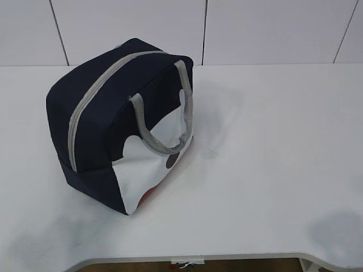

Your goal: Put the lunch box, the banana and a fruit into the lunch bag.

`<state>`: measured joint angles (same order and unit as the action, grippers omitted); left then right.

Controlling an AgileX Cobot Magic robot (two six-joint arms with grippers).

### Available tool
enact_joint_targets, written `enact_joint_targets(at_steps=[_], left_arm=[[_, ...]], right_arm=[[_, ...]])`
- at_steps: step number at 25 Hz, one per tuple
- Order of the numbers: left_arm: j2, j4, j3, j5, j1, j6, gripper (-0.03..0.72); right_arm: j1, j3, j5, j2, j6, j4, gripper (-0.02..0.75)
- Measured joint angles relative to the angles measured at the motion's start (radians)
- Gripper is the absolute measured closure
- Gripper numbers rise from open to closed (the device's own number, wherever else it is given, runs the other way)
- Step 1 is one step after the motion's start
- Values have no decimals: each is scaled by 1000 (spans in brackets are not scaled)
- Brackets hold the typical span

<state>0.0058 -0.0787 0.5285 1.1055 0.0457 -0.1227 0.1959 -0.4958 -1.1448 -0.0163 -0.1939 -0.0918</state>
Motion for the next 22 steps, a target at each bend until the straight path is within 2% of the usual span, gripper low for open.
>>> enact_joint_targets(at_steps=[14, 19, 22], left_arm=[[0, 0, 0, 0, 0, 0, 447], [0, 0, 0, 0, 0, 0, 447], [0, 0, 0, 0, 0, 0, 447]], right_arm=[[-2, 0, 0, 0, 0, 0, 309], [-80, 0, 0, 0, 0, 0, 309], [-93, 0, 0, 0, 0, 0, 309]])
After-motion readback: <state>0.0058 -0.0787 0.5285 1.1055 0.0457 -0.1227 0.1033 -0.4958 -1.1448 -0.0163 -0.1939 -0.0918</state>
